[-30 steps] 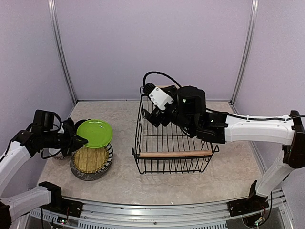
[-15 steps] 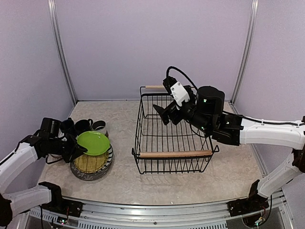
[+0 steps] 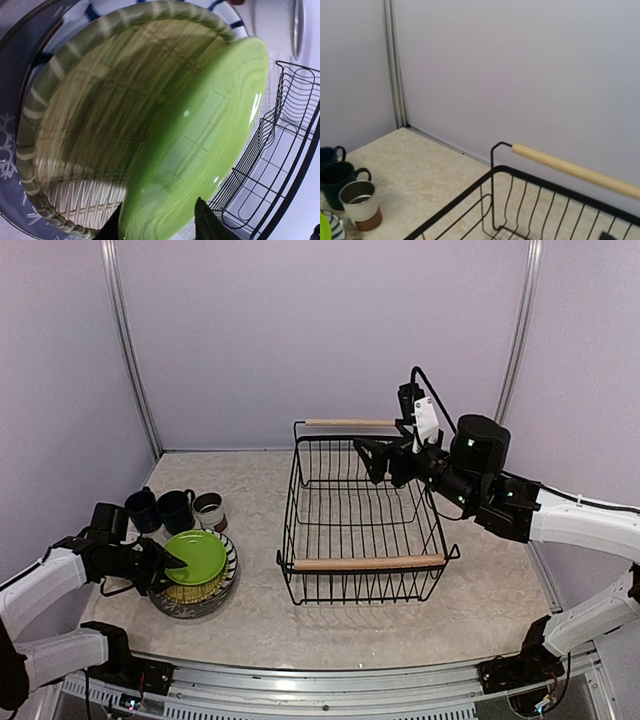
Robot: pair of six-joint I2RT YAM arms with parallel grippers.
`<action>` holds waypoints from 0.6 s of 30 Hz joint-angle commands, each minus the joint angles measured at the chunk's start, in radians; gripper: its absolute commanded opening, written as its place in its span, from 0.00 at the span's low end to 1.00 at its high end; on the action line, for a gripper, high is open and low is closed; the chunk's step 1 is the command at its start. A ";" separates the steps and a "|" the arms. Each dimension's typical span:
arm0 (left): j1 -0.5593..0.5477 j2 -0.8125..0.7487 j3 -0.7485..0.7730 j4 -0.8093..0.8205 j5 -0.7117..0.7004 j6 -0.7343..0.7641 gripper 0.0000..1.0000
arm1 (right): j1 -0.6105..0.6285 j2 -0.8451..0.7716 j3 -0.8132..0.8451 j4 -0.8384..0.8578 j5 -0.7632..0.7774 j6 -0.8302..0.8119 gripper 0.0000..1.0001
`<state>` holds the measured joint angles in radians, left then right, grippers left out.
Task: Unload the mixed dishes from the dish rack
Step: Place the plate on the plate.
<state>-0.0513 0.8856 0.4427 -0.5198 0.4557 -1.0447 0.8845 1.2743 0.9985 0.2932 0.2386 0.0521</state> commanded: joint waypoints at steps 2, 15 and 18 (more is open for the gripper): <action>0.010 0.022 -0.008 -0.019 0.011 0.002 0.47 | -0.010 -0.032 -0.026 0.004 -0.020 0.048 1.00; -0.001 -0.025 0.119 -0.240 -0.006 -0.039 0.99 | -0.051 -0.062 0.034 -0.229 0.300 0.172 1.00; -0.001 -0.012 0.209 -0.343 -0.058 -0.015 0.99 | -0.095 -0.093 0.061 -0.345 0.343 0.241 1.00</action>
<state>-0.0521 0.8707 0.5396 -0.7246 0.4519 -1.0737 0.8421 1.2438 1.0039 0.1276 0.4397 0.1810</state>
